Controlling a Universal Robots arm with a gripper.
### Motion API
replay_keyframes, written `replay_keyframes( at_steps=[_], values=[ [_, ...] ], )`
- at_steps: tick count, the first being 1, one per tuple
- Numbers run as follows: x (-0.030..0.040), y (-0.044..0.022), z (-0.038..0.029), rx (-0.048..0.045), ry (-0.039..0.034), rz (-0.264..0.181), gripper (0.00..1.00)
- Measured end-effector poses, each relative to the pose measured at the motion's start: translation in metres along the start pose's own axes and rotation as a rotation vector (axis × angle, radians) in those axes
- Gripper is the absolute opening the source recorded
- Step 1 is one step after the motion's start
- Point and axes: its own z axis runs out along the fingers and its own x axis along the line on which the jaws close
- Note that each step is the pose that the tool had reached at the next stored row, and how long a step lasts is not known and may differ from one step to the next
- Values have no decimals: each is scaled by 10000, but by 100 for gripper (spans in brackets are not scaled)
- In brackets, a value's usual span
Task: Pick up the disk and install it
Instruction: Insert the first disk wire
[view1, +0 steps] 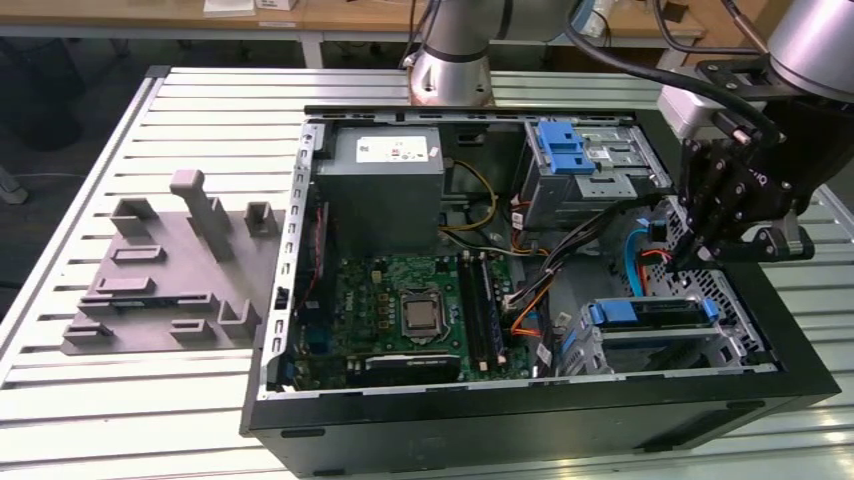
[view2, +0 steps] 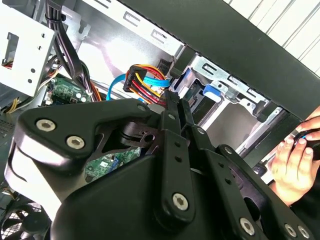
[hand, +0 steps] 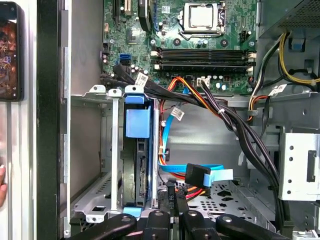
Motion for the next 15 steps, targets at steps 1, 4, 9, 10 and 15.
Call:
replay_keyframes(
  at_steps=[1,4,9,10,15],
  values=[
    [0,0,0,0,0,0,16],
    [0,0,1,0,0,0,16],
    [7,0,3,0,-3,0,16],
    [17,0,2,0,-1,0,16],
    [97,1,7,0,-2,0,16]
  ],
)
